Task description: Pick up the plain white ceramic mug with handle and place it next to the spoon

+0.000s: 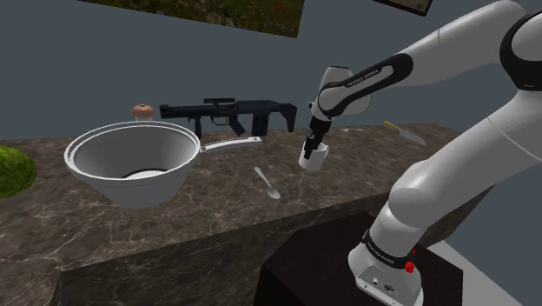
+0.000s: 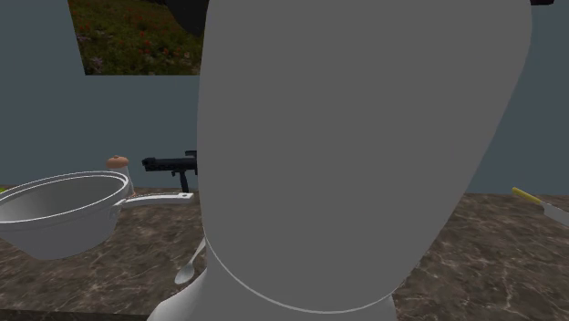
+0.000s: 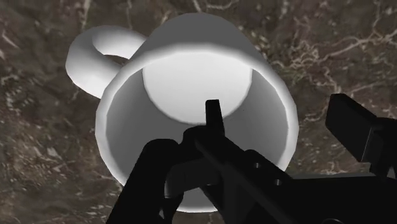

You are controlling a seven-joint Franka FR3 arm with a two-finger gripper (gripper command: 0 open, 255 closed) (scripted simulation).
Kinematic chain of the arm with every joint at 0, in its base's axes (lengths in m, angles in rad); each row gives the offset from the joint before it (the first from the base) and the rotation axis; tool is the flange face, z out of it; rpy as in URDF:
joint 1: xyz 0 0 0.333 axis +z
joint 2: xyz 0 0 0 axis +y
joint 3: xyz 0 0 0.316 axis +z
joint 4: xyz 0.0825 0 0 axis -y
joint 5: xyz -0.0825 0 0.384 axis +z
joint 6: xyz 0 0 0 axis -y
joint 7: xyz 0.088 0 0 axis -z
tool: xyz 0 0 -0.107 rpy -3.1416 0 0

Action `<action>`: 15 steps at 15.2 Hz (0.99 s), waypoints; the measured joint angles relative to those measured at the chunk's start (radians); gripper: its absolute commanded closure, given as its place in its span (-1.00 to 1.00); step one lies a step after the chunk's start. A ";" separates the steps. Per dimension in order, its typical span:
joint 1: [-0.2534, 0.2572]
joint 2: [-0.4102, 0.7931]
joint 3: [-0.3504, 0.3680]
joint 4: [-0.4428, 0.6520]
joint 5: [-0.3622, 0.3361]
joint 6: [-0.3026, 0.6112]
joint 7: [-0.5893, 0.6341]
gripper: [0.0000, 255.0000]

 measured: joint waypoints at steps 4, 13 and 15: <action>0.000 0.000 0.000 0.000 0.000 0.000 0.000 -1.00; -0.005 -0.088 0.018 0.067 -0.004 -0.153 0.008 -1.00; -0.005 -0.088 0.018 0.067 -0.004 -0.155 0.008 -1.00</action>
